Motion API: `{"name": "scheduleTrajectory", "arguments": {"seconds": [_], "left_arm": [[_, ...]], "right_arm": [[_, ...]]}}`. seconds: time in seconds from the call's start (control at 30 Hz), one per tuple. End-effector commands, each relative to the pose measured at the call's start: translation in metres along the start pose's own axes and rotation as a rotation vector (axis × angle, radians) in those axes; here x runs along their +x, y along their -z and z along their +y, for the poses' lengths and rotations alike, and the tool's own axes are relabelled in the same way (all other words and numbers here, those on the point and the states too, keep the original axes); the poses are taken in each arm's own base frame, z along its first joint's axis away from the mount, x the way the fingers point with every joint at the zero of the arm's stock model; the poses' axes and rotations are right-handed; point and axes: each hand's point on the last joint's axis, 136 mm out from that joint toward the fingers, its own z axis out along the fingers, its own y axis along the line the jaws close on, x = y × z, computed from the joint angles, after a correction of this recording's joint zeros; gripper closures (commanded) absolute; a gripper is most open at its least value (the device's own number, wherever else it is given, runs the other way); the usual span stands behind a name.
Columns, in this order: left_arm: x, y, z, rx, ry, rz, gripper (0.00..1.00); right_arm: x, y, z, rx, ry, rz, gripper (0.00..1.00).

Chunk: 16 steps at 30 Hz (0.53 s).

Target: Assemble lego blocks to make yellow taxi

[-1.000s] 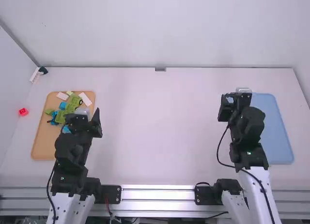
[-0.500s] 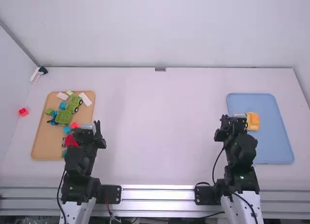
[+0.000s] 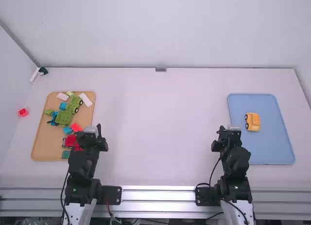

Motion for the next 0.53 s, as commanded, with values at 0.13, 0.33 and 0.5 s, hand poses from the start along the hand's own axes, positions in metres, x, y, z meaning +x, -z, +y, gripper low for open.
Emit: {"name": "scheduleTrajectory", "arguments": {"seconds": [0.13,0.33,0.5], "left_arm": [[0.004,0.000,0.000,0.000,-0.001,0.003,1.00],[0.004,0.000,0.000,0.000,-0.001,0.003,1.00],[0.004,0.000,0.000,0.000,-0.001,0.003,1.00]], "right_arm": [[-0.004,0.003,-0.001,0.005,-0.003,-0.055,1.00],[-0.018,0.007,-0.001,0.006,-0.002,-0.118,1.00],[-0.025,0.010,-0.001,0.006,-0.001,-0.149,1.00]]}}
